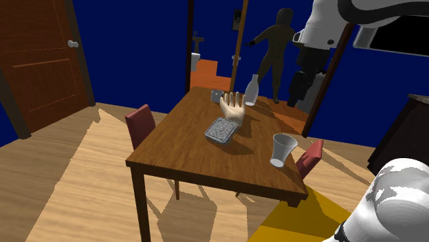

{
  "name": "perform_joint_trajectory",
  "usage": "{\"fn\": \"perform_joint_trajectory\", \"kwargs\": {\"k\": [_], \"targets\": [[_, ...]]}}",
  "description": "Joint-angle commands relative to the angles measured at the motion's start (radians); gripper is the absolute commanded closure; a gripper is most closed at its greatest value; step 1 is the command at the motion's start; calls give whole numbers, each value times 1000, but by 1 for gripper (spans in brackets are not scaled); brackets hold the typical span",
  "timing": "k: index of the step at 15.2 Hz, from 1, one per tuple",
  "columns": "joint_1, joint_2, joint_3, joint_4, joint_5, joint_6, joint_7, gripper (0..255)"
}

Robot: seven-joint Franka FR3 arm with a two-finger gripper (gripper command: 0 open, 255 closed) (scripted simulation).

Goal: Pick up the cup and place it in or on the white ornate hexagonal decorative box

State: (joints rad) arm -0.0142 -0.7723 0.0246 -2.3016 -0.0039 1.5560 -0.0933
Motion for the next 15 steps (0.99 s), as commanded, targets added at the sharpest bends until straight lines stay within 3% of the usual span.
{"fn": "perform_joint_trajectory", "kwargs": {"k": [1, 8, 15], "targets": [[0, 0, 0, 0, 0, 0, 0, 0], [-40, 42, -173, -121, -19, 147, -149, 0], [-69, 169, -350, -182, -16, 300, -314, 0]]}}
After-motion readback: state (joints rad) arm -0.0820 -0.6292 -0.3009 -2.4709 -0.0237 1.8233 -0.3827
